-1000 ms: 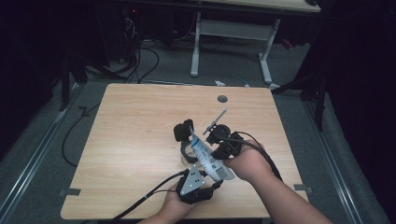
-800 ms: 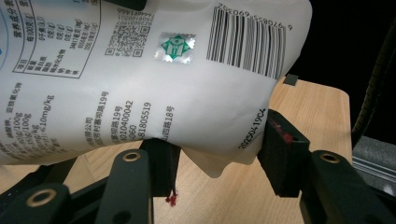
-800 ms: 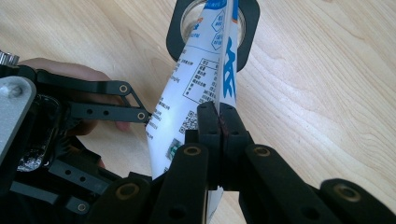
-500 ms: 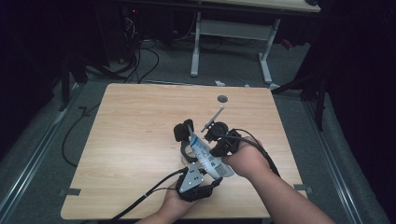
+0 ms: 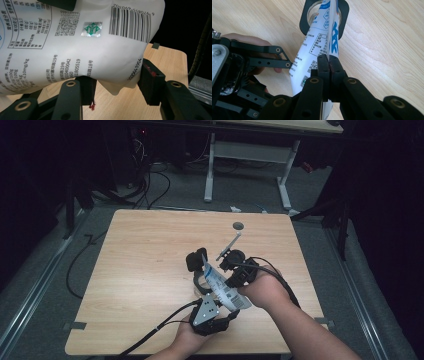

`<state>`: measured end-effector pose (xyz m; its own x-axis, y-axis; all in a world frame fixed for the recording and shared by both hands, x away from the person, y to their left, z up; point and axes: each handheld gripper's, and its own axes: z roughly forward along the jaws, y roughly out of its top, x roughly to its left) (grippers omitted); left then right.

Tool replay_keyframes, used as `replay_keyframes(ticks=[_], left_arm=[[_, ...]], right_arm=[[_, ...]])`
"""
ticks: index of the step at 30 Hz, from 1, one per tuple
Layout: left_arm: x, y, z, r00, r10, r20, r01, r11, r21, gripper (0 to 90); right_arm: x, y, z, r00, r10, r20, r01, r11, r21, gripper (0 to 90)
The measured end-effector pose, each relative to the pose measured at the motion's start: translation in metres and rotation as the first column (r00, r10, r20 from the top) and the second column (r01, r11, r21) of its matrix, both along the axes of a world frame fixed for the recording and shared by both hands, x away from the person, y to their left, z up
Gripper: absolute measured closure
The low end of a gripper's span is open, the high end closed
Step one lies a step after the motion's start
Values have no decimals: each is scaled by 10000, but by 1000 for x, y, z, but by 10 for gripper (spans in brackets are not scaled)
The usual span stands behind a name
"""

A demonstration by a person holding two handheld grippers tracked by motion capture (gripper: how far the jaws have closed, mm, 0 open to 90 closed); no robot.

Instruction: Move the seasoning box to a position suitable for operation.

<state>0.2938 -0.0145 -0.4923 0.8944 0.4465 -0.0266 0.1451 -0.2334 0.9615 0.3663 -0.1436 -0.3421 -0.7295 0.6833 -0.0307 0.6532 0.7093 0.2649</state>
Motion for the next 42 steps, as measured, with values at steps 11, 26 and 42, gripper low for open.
replay_keyframes(ticks=[11, 26, 42], left_arm=[[1, 0, -1, 10000, 50, 35, -50, 10000, 69, 534], [2, -1, 1, 10000, 43, 54, -43, 10000, -35, 535], [1, 0, 2, 10000, 30, 18, -30, 10000, -12, 534]], right_arm=[[2, 0, -2, 9994, -301, -173, 303, 9995, 114, 890], [3, 2, 1, 9990, -362, -251, 362, 9993, 13, 892], [5, 5, 2, 9989, -305, -366, 300, 9995, -129, 897]])
